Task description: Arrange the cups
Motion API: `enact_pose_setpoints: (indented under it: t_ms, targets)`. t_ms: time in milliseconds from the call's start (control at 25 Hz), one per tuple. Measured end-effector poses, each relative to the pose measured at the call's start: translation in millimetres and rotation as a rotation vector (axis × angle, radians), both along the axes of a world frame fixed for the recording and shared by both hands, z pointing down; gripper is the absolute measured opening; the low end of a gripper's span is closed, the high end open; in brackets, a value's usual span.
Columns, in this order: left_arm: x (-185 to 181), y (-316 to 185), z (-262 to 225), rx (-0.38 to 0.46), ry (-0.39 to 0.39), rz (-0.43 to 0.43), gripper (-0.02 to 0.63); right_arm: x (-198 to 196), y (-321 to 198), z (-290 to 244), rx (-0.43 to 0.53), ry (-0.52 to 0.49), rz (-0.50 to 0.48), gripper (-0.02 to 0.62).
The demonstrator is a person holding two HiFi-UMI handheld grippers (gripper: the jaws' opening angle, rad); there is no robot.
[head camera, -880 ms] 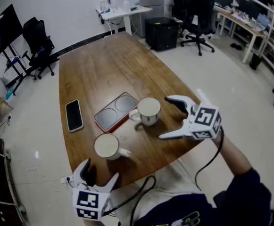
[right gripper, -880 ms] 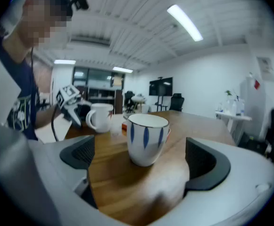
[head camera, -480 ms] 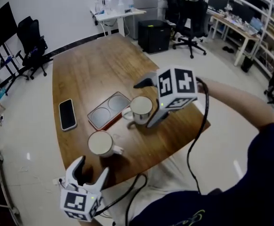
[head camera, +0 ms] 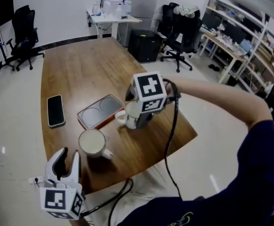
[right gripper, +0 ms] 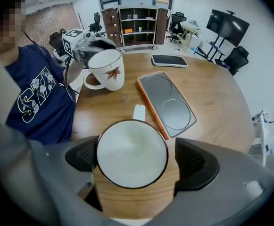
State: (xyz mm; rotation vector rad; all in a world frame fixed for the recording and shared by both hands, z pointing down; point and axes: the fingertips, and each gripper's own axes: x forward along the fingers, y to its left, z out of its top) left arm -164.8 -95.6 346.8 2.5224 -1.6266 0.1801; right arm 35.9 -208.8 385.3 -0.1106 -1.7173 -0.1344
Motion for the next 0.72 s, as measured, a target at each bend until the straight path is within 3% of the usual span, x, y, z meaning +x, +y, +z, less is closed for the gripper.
enact_pose_setpoints:
  t_ms: [40,80,240,320,720]
  targets:
    - [-0.1,-1.9,-2.8,0.005,0.0,-0.01,0.111,1.4,1.1,-1.0,-0.006,0.011,-0.001,0.476]
    - [0.7,-3.6,-5.3,0.003,0.004,-0.012,0.106,2.6,1.7,-2.5,-0.012,0.021,-0.003,0.468]
    - [1.4,-7.1,-8.2,-0.01,0.016,0.0,0.106,1.5,5.0,6.7,-0.013,0.048,-0.02,0.468]
    - [0.9,-8.2,-7.9,-0.003,0.011,0.001,0.106,1.7,2.2,14.4,0.02,0.065,-0.03,0.429]
    - [0.5,-9.5,-10.3,0.01,0.012,-0.001,0.107,6.2,-2.7,15.0,0.046,0.142,-0.02,0.425]
